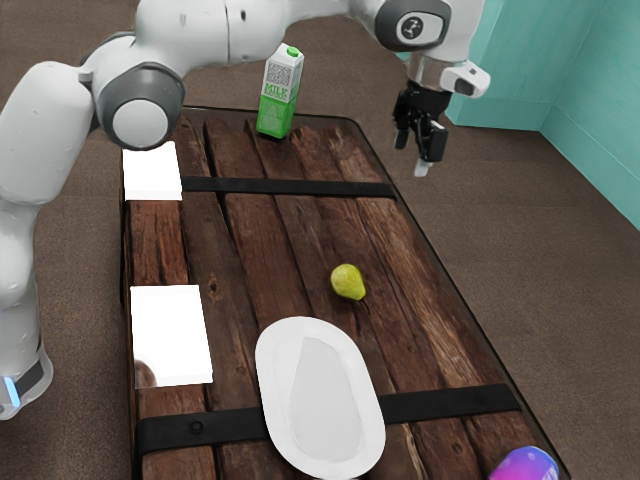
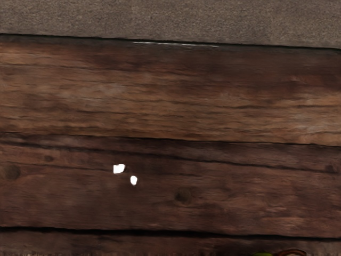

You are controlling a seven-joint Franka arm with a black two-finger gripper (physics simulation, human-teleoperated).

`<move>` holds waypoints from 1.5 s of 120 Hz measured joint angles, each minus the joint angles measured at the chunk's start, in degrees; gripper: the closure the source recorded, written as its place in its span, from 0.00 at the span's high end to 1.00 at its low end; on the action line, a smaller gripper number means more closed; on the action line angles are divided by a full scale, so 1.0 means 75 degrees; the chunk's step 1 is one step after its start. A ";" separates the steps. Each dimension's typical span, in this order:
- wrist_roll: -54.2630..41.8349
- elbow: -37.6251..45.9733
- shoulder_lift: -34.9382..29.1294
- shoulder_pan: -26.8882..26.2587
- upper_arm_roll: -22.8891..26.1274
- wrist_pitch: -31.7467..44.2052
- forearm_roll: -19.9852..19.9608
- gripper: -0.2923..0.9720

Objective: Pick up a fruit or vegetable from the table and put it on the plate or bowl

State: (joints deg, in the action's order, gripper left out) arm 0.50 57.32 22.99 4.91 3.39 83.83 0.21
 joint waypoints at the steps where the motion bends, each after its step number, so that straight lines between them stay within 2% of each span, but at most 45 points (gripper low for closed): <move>1: 0.0003 -0.0022 0.0015 0.0004 0.0002 -0.0021 0.0000 0.77; 24: 0.0048 -0.0148 0.0103 0.0038 0.0000 -0.0321 -0.0028 0.77; 39: 0.0096 -0.0157 0.0004 0.0114 -0.0288 -0.0307 -0.0518 0.77; 56: 0.0114 0.0197 -0.0176 0.0061 -0.0093 -0.0300 -0.0747 0.77; 74: -0.0051 0.0381 -0.0046 0.0148 -0.0269 -0.0508 -0.0595 0.77; 89: -0.0223 0.0805 -0.0469 0.0210 -0.0760 -0.0667 -0.0524 0.77; 96: -0.0287 0.0883 -0.0535 0.0140 -0.0167 -0.0711 -0.0489 0.77; 102: -0.0335 0.0909 -0.0558 -0.0255 0.0268 -0.0743 -0.0462 0.77; 116: -0.0405 0.0986 -0.0604 -0.1223 0.0539 -0.0803 -0.0434 0.77; 122: -0.0423 0.1509 -0.0968 -0.1342 0.0559 -0.0772 -0.0427 0.77; 133: -0.0451 0.3607 -0.2566 -0.1427 0.0550 -0.0493 -0.0433 0.77; 142: -0.0470 0.4392 -0.3232 -0.1529 0.0516 -0.0334 -0.0435 0.77; 152: -0.0489 0.4786 -0.3489 -0.1690 0.0426 -0.0197 -0.0445 0.77; 161: -0.0504 0.4915 -0.3553 -0.1862 0.0008 -0.0115 -0.0442 0.77; 180: -0.0534 0.4918 -0.3546 -0.1213 -0.0592 0.0008 -0.0370 0.77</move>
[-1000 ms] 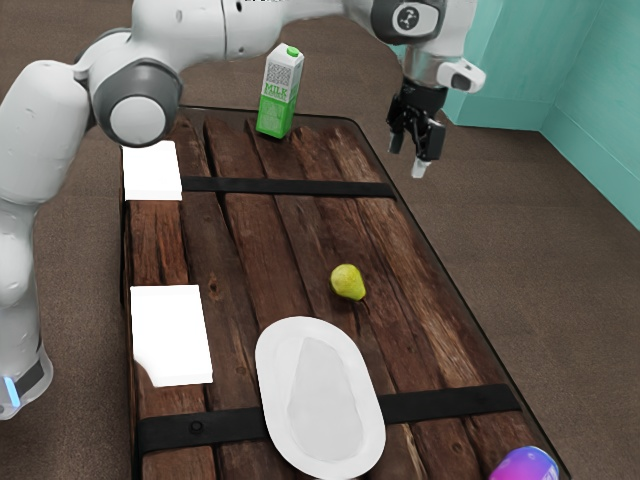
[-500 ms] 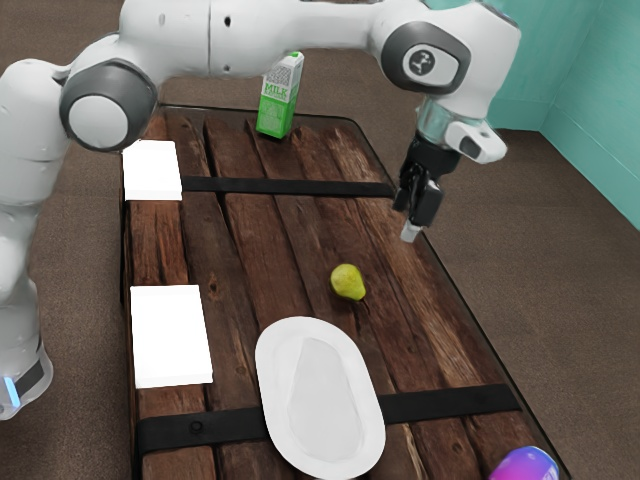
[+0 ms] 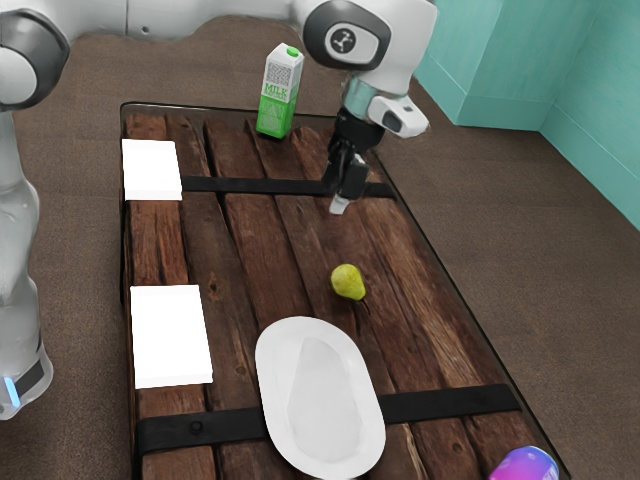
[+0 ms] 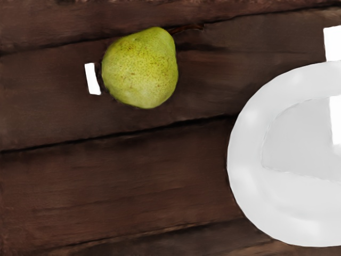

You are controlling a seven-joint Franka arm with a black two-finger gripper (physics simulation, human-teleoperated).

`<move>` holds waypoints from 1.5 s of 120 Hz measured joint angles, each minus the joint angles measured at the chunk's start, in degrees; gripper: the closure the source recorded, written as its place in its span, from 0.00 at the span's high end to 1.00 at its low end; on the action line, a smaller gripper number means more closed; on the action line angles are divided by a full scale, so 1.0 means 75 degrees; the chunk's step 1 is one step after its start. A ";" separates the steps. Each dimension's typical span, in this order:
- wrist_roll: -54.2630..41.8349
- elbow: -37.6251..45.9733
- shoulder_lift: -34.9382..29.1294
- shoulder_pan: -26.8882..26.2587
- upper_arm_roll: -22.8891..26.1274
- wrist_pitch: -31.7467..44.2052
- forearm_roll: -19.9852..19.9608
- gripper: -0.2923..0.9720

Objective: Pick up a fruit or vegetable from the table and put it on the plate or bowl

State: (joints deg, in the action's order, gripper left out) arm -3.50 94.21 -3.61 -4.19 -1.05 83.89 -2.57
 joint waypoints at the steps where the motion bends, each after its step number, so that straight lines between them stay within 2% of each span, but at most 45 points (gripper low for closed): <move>1: -0.0002 -0.0008 0.0017 0.0032 -0.0015 0.0015 0.0007 0.77; 16: -0.0058 -0.1218 0.1143 0.0349 -0.0087 0.0167 0.0072 0.77; 34: -0.0118 -0.1202 0.1656 -0.0166 -0.0025 0.0322 -0.0032 0.77; 57: -0.0161 -0.0303 0.1478 -0.0185 -0.0004 0.0593 -0.0246 0.77; 97: -0.0135 0.0965 0.0904 -0.0239 0.0184 0.1745 -0.0074 0.77; 136: -0.0104 0.1085 0.0969 -0.0133 -0.0228 0.2271 0.0122 0.77; 180: -0.0119 0.1094 0.1333 -0.0173 -0.0065 0.2753 0.0050 0.77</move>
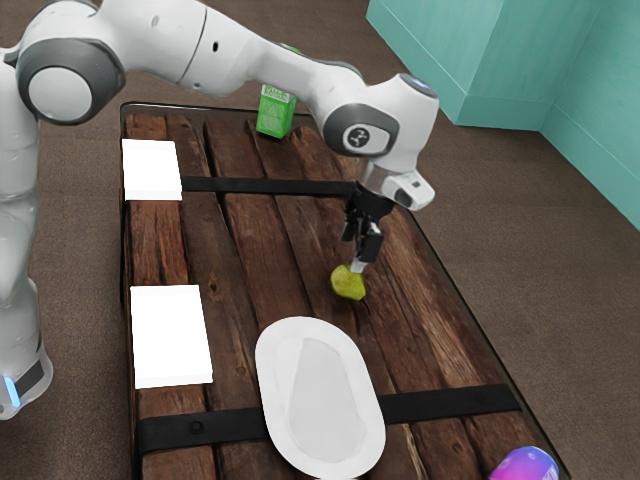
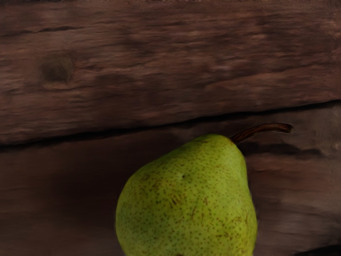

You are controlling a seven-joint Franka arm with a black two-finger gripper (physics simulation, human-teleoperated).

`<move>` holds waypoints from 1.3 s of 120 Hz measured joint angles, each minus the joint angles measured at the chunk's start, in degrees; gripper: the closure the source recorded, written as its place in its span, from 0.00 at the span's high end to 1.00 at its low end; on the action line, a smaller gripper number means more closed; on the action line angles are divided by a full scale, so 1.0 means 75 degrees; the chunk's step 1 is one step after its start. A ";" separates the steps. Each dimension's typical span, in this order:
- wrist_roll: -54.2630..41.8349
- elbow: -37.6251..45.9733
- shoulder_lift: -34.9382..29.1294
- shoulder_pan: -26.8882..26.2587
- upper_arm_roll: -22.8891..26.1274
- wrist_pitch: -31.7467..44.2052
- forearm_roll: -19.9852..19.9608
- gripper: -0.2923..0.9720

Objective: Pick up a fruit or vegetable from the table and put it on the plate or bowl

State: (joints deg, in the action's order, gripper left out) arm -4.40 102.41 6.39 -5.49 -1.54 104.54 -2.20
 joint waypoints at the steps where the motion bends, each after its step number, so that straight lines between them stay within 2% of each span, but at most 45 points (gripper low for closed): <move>1: 0.0000 0.0003 0.0006 -0.0005 0.0009 0.0005 -0.0005 0.77; 41: -0.0118 0.0589 -0.0088 -0.0016 0.0122 0.0177 -0.0119 0.77; 74: -0.0236 0.0657 -0.0087 0.0001 0.0069 0.0323 -0.0138 0.77; 156: -0.2120 0.0937 -0.0026 0.0045 0.0031 0.0831 -0.0387 0.77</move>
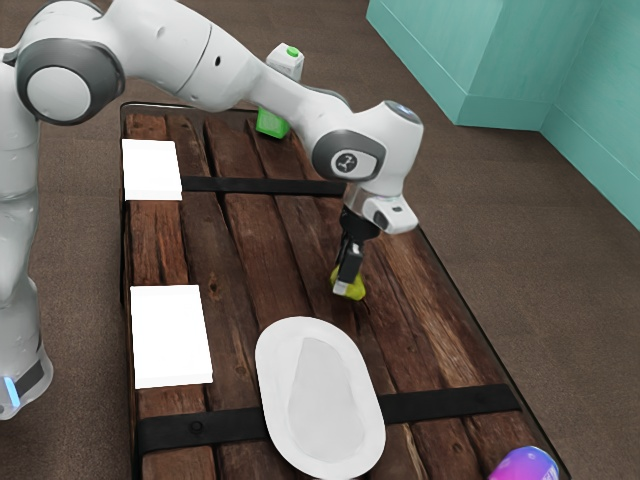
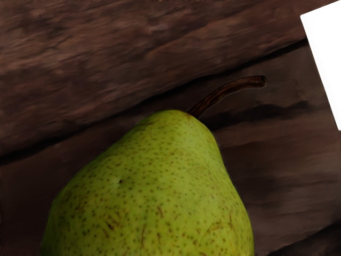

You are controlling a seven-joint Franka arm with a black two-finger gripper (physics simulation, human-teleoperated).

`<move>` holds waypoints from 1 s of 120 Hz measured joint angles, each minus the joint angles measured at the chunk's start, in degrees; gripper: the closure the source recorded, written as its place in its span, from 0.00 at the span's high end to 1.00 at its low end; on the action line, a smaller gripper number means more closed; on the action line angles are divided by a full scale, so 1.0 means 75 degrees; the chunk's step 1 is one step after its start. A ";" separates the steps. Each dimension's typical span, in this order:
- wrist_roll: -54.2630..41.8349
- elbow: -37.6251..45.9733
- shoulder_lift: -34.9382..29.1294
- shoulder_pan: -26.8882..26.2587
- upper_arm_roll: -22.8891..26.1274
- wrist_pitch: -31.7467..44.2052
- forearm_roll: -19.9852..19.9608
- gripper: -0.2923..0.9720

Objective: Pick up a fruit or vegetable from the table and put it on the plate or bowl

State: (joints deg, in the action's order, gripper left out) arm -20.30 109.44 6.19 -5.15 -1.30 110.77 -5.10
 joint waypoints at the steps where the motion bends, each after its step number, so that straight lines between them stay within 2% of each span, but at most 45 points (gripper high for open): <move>1: -0.0013 0.0000 0.0002 0.0001 0.0000 0.0004 -0.0001 0.77; 22: -0.0256 0.0001 0.0105 -0.0021 -0.0086 0.0078 -0.0056 0.76; 38: -0.0374 0.0001 0.0126 0.0006 -0.0127 0.0098 -0.0154 0.58; 58: -0.0462 0.0000 0.0127 -0.0003 -0.0128 0.0138 -0.0141 0.46; 77: -0.0513 -0.0029 0.0096 -0.0006 -0.0129 0.0162 -0.0119 0.48; 100: -0.0553 -0.0328 -0.0159 -0.0003 -0.0087 0.0136 -0.0071 0.46; 120: -0.0446 -0.0406 -0.0509 0.0222 0.0560 0.0089 -0.0057 0.46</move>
State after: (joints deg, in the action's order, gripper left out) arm -23.64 106.39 2.37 -3.48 2.90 111.44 -5.53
